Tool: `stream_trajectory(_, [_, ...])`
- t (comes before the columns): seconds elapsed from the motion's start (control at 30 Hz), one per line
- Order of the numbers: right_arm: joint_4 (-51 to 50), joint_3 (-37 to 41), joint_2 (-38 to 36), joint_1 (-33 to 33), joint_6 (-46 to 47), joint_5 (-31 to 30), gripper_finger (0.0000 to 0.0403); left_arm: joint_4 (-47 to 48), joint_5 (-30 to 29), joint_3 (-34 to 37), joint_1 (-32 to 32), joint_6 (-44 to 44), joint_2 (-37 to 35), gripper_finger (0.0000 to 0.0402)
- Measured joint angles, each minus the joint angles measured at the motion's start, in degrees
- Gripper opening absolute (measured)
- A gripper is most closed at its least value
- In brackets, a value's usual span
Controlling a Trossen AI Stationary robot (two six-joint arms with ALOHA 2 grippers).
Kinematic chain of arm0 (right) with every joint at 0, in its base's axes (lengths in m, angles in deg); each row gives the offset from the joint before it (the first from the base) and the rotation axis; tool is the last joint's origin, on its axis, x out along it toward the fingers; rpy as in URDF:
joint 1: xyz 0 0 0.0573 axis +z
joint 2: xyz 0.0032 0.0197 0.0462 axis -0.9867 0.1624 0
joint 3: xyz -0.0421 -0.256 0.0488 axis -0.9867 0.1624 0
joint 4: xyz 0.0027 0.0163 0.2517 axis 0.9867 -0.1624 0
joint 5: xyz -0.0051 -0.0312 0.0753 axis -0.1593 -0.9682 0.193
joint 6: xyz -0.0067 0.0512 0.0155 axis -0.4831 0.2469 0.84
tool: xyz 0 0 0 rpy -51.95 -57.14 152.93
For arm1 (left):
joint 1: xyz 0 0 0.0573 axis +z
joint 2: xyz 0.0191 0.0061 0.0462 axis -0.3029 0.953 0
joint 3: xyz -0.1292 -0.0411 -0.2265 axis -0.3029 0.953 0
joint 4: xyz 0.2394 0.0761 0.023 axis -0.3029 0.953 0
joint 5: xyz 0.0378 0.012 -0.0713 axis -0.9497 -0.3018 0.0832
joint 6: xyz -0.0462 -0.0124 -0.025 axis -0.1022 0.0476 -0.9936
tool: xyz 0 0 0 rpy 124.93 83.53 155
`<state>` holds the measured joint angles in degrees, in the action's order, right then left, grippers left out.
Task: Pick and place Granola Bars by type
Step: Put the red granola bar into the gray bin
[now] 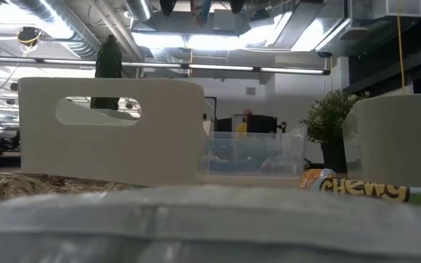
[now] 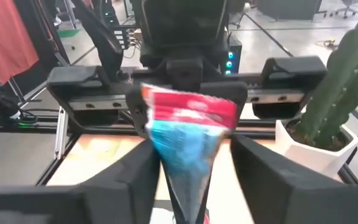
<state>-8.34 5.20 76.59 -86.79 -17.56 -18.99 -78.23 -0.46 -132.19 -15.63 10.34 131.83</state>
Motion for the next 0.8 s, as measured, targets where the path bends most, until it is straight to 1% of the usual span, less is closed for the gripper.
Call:
stream_trajectory(0.13, [0.9, 0.0, 0.0, 0.0, -0.1, 0.0, 0.0114, 0.0, -0.1, 0.0, 0.0, -0.1, 0.0, 0.0010])
stream_trajectory(0.27, [0.8, 0.0, 0.0, 0.0, -0.1, 0.1, 0.0053, 0.0, 0.9, 0.0, 0.0, 0.0, 0.0, 0.0021])
stream_trajectory(0.37, [0.8, 0.0, 0.0, 0.1, -0.1, 0.6, 0.0047, 0.3, 5.2, 0.0, 0.2, -0.4, 0.0, 0.0037])
stream_trajectory(0.47, [0.9, 0.0, 0.1, 0.1, -0.1, 0.5, 0.0043, 2.8, 6.7, -0.1, 0.7, -5.2, 0.0, 0.0059])
stream_trajectory(0.53, [0.4, 0.1, 0.1, 0.1, -0.1, 0.1, 0.0044, 6.8, 6.7, -0.2, 1.2, -6.4, -0.1, 0.0079])
stream_trajectory(0.6, [0.5, 0.2, -0.2, 0.4, -0.2, -0.2, 0.0050, 13.8, 7.1, 0.0, 1.7, -6.6, -0.9, 0.0103])
stream_trajectory(0.7, [0.5, 0.0, -1.8, 0.4, -0.2, -0.2, 0.0049, 20.1, 8.0, 0.1, 2.0, -7.3, -2.3, 0.0140])
stream_trajectory(0.8, [-3.7, 0.0, -3.9, 0.4, -0.1, -0.2, 0.0041, 25.8, 8.6, 0.0, 2.1, -9.2, -5.2, 0.0171])
